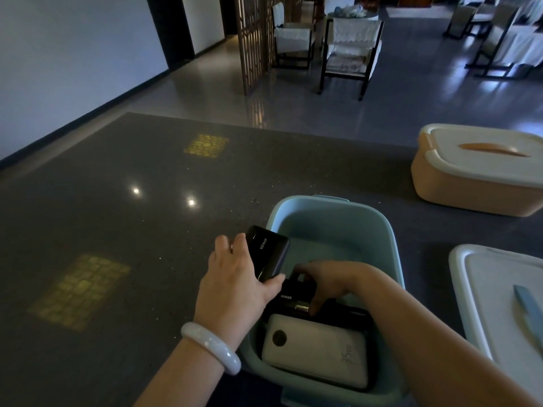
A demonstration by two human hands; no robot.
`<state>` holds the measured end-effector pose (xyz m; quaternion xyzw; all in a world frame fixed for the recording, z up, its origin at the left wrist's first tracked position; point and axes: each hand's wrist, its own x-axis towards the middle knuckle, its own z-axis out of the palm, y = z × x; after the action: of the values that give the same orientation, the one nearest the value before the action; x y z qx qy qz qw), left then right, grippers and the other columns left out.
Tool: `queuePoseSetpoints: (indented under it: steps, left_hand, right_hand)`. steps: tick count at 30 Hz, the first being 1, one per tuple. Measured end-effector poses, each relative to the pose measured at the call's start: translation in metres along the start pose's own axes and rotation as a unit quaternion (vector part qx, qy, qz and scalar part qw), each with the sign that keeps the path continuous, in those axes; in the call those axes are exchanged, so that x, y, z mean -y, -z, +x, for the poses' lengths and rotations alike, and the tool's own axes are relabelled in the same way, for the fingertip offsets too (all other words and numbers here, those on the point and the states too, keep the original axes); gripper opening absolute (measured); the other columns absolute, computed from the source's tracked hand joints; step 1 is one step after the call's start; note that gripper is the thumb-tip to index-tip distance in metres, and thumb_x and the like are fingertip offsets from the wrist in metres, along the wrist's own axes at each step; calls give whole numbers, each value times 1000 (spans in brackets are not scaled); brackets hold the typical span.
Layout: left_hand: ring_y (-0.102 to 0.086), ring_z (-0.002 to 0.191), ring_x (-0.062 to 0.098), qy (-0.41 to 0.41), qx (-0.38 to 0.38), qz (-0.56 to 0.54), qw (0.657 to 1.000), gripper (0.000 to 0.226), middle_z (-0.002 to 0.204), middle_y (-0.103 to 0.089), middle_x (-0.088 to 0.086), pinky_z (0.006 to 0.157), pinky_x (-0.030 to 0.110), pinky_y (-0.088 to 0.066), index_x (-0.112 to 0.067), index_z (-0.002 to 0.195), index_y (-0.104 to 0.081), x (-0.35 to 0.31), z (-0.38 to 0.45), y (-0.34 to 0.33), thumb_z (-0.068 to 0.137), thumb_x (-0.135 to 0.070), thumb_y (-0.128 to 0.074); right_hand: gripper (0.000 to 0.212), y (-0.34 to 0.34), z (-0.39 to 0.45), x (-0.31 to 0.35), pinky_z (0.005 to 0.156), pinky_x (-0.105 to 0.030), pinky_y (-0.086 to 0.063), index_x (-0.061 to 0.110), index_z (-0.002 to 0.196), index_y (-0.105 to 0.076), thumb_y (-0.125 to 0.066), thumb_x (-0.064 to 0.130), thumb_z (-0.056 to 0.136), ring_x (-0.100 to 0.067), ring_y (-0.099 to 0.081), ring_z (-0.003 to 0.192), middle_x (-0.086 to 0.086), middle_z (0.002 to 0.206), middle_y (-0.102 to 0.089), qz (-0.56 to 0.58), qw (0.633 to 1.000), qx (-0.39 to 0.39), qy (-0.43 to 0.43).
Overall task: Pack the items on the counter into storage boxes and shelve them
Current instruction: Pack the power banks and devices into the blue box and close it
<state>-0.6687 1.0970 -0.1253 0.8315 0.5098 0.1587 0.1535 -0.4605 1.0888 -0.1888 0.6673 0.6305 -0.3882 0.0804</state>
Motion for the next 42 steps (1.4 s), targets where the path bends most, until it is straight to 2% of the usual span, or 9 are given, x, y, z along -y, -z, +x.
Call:
queuePoseSetpoints:
  steps: [9, 13, 16, 20, 27, 31, 34, 38, 42]
  left_hand:
    - [-41, 102, 10, 4, -2, -6, 1000, 88, 117, -31, -4, 70, 20, -41, -20, 139, -28, -1, -1, 0, 74, -65, -64]
    - [-40, 98, 7, 0, -9, -12, 1000, 85, 113, -29, -6, 69, 20, -43, -20, 138, -29, 0, -1, 1, 74, -64, -65]
    - [-44, 96, 10, -8, -15, -29, 999, 78, 108, -30, -7, 69, 22, -47, -22, 131, -36, -3, 0, 2, 72, -61, -69]
    - [-48, 97, 14, 3, -53, -63, 997, 74, 109, -36, -4, 71, 27, -49, -18, 128, -43, -15, 7, 3, 71, -54, -74]
    - [-43, 112, 16, 25, -1, -171, 985, 86, 116, -28, -4, 86, 23, -45, -18, 134, -32, -37, 20, 0, 70, -53, -77]
    - [-56, 107, 10, 77, 111, -331, 934, 63, 127, -48, -4, 85, 26, -48, -21, 138, -39, -29, 29, 10, 86, -51, -62]
    - [-69, 94, 20, 129, 151, -448, 872, 28, 104, -70, 6, 88, 46, -55, -15, 113, -60, -27, 33, 11, 89, -27, -67]
    - [-71, 89, 23, 160, 139, -496, 842, 29, 97, -72, 10, 83, 50, -57, -13, 105, -62, -26, 31, 3, 79, -14, -77]
    - [-70, 88, 24, 190, 87, -523, 826, 38, 97, -70, 8, 77, 50, -58, -16, 102, -58, -31, 29, -6, 73, -11, -81]
  right_hand:
    - [79, 0, -1, 3, 90, -35, -49, 27, 133, -44, -85, 28, 66, -21, -56, 110, -1, 128, -57, 17, 1000, 0, -12]
    - [48, 8, -8, 6, 89, -28, -48, 21, 122, -58, -77, 29, 78, -17, -58, 108, 3, 118, -61, 77, 992, -100, -15]
    - [14, 15, -20, 12, 69, -13, -48, 19, 101, -70, -66, 22, 88, -8, -63, 87, 4, 97, -70, 304, 931, -197, 39]
    - [27, 21, -43, 25, 76, -29, -53, 0, 102, -70, -50, 18, 98, -21, -63, 83, -13, 91, -69, 592, 782, -151, 125]
    - [32, 12, -56, 46, 79, -39, -56, -7, 117, -60, -43, 13, 100, -28, -67, 89, -25, 108, -67, 700, 685, -145, 140]
    - [38, 14, -65, 30, 96, -46, -47, 1, 121, -63, -38, 23, 101, -36, -61, 109, -22, 118, -65, 690, 693, -162, 131]
    - [37, 17, -70, 23, 100, -48, -43, 3, 116, -66, -41, 24, 99, -38, -59, 111, -24, 118, -64, 667, 715, -147, 148]
    - [30, 18, -74, 23, 76, -30, -51, 16, 110, -71, -44, 23, 101, -22, -66, 91, -14, 107, -70, 582, 784, -184, 114]
    - [17, 21, -83, 30, 79, -24, -52, 27, 106, -69, -64, 25, 90, -11, -68, 91, 2, 99, -72, 371, 887, -256, 97]
